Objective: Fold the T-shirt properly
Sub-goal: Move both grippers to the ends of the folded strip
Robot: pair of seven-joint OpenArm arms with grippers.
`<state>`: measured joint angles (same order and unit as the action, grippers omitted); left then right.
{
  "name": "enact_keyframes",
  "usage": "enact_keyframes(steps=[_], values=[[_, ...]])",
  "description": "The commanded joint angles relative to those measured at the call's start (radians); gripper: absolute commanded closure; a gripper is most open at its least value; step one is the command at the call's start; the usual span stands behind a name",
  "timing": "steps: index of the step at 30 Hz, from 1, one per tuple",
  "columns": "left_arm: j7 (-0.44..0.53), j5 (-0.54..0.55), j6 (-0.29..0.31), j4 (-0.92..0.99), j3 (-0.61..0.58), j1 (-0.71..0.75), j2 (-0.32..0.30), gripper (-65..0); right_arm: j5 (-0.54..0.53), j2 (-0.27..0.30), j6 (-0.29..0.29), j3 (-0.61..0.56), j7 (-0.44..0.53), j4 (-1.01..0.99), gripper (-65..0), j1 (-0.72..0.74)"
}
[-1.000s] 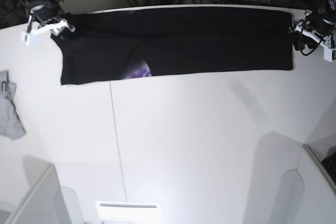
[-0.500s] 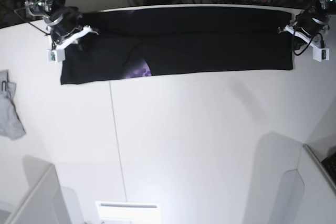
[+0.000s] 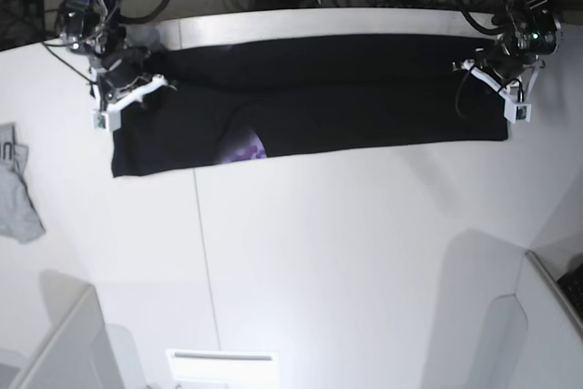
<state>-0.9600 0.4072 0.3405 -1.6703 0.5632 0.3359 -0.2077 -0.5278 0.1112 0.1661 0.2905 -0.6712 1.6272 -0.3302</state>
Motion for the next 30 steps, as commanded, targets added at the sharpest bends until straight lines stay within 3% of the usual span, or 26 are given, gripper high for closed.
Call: enact_keyframes(steps=[1, 8, 12, 17, 20, 23, 24, 28, 30], values=[[-0.01, -0.037, -0.01, 0.008, 0.002, -0.019, -0.012, 0.0, 0.031, 0.006, -0.015, 0.002, -0.029, -0.014, 0.0, 0.012], [-0.02, -0.109, -0.007, 0.094, 0.002, -0.199, -0.014, 0.0, 0.03, -0.003, -0.017, 0.002, -0.088, -0.041, 0.0, 0.101], [-0.092, -0.072, -0.007, -0.006, 0.011, -0.212, -0.016, 0.0, 0.025, -0.029, -0.009, 0.0, -0.103, 0.071, 0.0, 0.081], [-0.179, 0.017, -0.007, -0.156, 0.033, -0.209, -0.049, 0.0, 0.025, -0.046, 0.016, -0.026, -0.109, 0.272, 0.0, 0.032], [-0.258, 0.111, -0.005, -0.221, 0.153, -0.209, -0.049, 0.0, 0.025, -0.04, 0.06, -0.064, -0.121, 0.362, 0.0, -0.004], [-0.302, 0.264, -0.005, -0.221, 0.32, -0.18, -0.055, 0.0, 0.025, -0.044, 0.066, -0.078, -0.126, 0.376, 0.0, -0.024], [-0.302, 0.313, -0.005, -0.219, 0.357, -0.171, -0.068, -2.6, 0.025, -0.041, 0.066, -0.087, -0.124, 0.367, 0.0, -0.024], [-0.299, 0.431, -0.004, -0.184, 0.418, -0.102, -0.108, -44.1, 0.025, -0.038, 0.066, -0.116, -0.124, 0.359, 0.0, -0.031], [-0.282, 0.453, -0.004, -0.141, 0.413, -0.09, -0.12, -60.4, 0.025, -0.037, 0.066, -0.135, -0.124, 0.359, 0.0, -0.031]])
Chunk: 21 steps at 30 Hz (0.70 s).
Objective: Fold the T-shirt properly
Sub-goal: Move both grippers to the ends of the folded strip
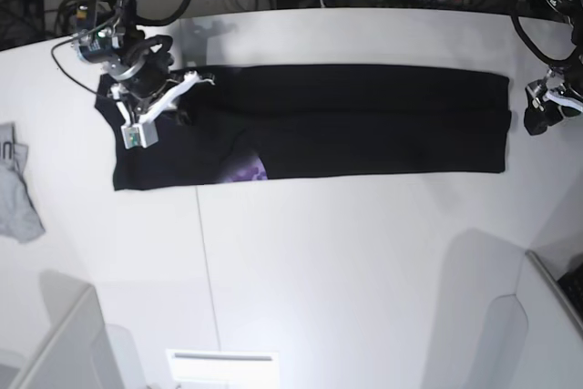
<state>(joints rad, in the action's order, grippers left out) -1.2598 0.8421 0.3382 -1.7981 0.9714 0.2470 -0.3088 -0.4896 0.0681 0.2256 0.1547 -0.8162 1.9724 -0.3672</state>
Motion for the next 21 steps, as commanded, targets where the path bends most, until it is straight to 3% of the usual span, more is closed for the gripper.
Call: enact_keyframes(steps=[1, 5, 9, 13, 21], values=[[0.036, 0.019, 0.0, 0.016, 0.001, -0.001, -0.019, -65.0, -0.013, 0.006, 0.007, -0.007, 0.021, 0.014, 0.0, 0.007], [0.141, 0.01, 0.045, 0.16, -0.082, 0.001, -0.026, -64.5, -0.013, 0.006, 0.007, -0.039, 0.021, 0.014, 0.0, 0.009], [0.262, -0.022, 0.045, 0.274, -0.203, -0.002, -0.057, -60.1, -0.013, 0.003, 0.007, -0.051, 0.021, 0.015, 0.0, 0.006], [0.337, -0.068, 0.045, 0.353, -0.288, -0.019, -0.06, -60.1, -0.013, 0.002, 0.007, -0.051, 0.021, 0.015, 0.0, 0.006], [0.365, -0.079, 0.045, 0.462, -0.395, -0.071, -0.057, -59.9, -0.013, 0.002, 0.007, -0.051, 0.021, 0.015, 0.0, 0.004]])
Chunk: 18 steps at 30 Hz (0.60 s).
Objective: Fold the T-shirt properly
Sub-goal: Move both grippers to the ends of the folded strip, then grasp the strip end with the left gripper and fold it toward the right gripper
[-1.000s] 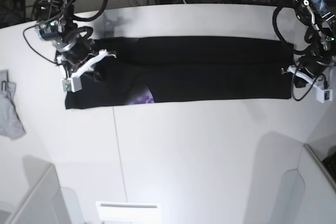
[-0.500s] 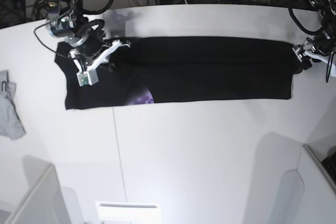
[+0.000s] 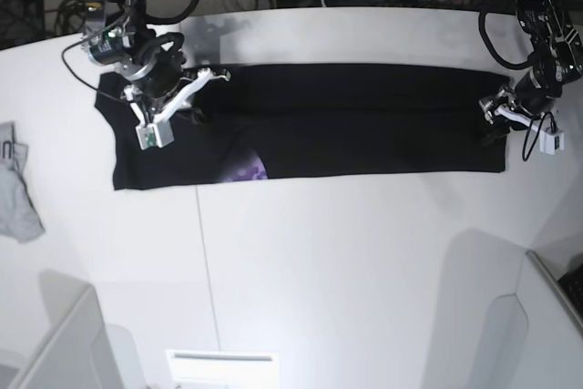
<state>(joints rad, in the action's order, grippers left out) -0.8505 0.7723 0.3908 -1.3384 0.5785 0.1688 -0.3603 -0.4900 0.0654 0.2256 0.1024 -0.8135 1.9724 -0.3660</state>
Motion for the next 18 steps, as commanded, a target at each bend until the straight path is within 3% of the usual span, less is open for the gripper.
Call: enact_keyframes(steps=[1, 4, 10, 13, 14, 18], values=[[-0.045, -0.009, -0.008, 0.003, -0.01, 0.007, -0.006, -59.9, -0.012, 0.004, 0.007, 0.001, 0.018, 0.015, 0.0, 0.003], [-0.045, -0.009, -0.006, 0.003, -0.055, 0.007, -0.004, -54.8, -0.012, 0.004, 0.007, 0.001, 0.018, 0.015, 0.0, 0.003], [-0.043, -0.009, -0.006, 0.006, -0.076, 0.01, -0.004, -22.9, -0.012, 0.004, 0.007, 0.006, 0.018, 0.015, 0.0, 0.003], [-0.043, -0.012, -0.008, 0.007, -0.071, 0.01, -0.01, -3.1, -0.012, 0.004, 0.007, 0.007, 0.018, 0.014, 0.0, 0.003], [-0.043, -0.023, -0.011, 0.007, -0.068, 0.008, -0.01, 0.0, -0.012, 0.004, 0.007, 0.007, 0.018, 0.014, 0.0, 0.003], [-0.042, -0.099, -0.013, -0.003, -0.053, 0.005, -0.01, 0.0, -0.012, 0.004, 0.007, 0.007, 0.018, 0.012, 0.0, 0.003]])
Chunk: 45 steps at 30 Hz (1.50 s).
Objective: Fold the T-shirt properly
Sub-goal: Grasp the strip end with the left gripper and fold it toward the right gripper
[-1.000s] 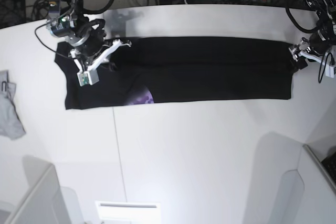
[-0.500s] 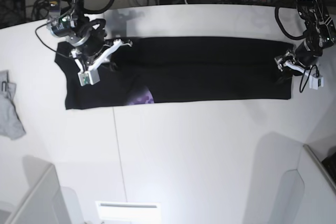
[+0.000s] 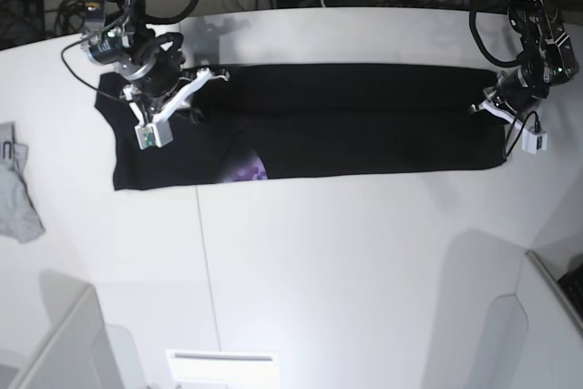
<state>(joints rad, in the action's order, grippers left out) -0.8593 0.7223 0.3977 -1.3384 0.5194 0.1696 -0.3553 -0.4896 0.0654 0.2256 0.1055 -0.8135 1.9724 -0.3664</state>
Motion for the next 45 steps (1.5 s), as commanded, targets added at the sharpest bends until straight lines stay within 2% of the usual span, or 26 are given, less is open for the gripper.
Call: enact_keyframes(steps=[1, 7, 13, 19, 24, 29, 37, 42, 45], values=[[-0.033, -0.074, -0.018, -0.008, 0.02, 0.005, -0.012, 0.0, -0.013, 0.004, 0.007, 0.004, 0.018, 0.011, 0.0, 0.004], [-0.031, -0.191, -0.013, -0.097, 0.103, 0.011, -0.009, 0.0, -0.013, 0.004, 0.007, 0.004, 0.018, 0.011, 0.0, 0.004], [-0.033, -0.198, -0.018, -0.183, 0.112, 0.028, -0.015, 0.0, -0.013, 0.0, 0.007, 0.0, 0.018, 0.011, 0.0, 0.005], [-0.041, -0.198, -0.019, -0.358, 0.101, 0.1, -0.006, 0.0, -0.013, 0.0, 0.007, 0.0, 0.018, 0.011, 0.0, 0.005], [-0.042, -0.198, -0.019, -0.499, 0.1, 0.169, 0.035, 0.0, -0.013, 0.0, 0.005, 0.0, 0.018, 0.012, 0.0, 0.007], [-0.042, -0.198, -0.019, -0.577, 0.018, 0.213, 0.04, 0.0, -0.013, 0.0, 0.001, 0.0, 0.018, 0.011, 0.0, 0.011], [-0.044, -0.198, -0.021, -0.591, -0.127, 0.213, 0.043, 0.0, -0.013, 0.0, -0.001, 0.001, 0.018, 0.011, 0.0, 0.008], [-0.042, -0.192, -0.104, -0.591, -0.249, 0.201, 0.043, 0.0, -0.013, 0.0, -0.001, 0.001, 0.018, 0.011, 0.0, 0.007], [-0.042, -0.191, -0.116, -0.586, -0.327, 0.167, 0.045, 0.0, -0.013, 0.0, -0.001, 0.001, 0.018, 0.011, 0.0, 0.007]])
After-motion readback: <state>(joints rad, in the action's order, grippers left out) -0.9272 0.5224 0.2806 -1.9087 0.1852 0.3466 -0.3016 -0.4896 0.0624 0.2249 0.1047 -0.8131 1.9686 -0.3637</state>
